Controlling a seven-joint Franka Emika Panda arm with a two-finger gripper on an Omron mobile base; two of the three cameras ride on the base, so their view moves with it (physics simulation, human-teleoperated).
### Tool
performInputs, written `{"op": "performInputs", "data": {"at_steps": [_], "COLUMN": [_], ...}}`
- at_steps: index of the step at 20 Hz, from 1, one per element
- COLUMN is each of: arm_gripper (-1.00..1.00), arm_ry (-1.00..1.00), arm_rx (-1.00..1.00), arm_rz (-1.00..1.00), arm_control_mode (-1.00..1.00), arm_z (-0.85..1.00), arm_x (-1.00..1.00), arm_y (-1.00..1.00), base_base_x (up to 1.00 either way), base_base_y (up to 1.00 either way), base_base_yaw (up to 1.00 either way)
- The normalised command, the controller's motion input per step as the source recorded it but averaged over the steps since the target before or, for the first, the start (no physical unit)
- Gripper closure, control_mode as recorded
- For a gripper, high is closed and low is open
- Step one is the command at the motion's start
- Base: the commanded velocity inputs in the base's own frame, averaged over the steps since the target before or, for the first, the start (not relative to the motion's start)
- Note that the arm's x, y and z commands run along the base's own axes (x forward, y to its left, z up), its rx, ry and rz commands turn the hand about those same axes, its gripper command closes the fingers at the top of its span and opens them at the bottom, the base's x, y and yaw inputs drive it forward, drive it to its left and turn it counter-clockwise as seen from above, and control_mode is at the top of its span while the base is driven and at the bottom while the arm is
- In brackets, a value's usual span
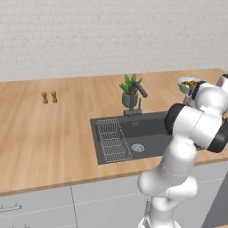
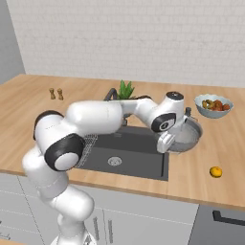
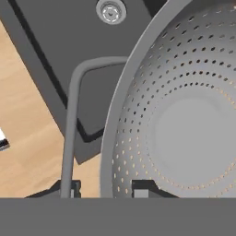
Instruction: Put the colander in the sink, put the tangerine in the colander, and turn on the sink faucet and pour water over the colander.
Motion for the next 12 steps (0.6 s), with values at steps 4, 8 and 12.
{"op": "performInputs", "data": {"at_steps": [4,8,12], "arm_gripper": [1.00,1.00,1.00], "arm_ry": [0.09,0.08,0.03], "arm_rx": [0.00,0.00,0.00], "arm_rz": [0.40,0.44,0.46], "arm_control_mode": [-1.00,-1.00,-1.00], "arm_z": [0.13,0.12,0.00], "arm_x": [-0.39,-0.03,0.00], "arm_y": [0.47,0.39,0.43], "base_base_x": [0.00,0.00,0.00], "base_base_y": [0.00,0.00,0.00], "base_base_yaw": [0.00,0.00,0.00]}}
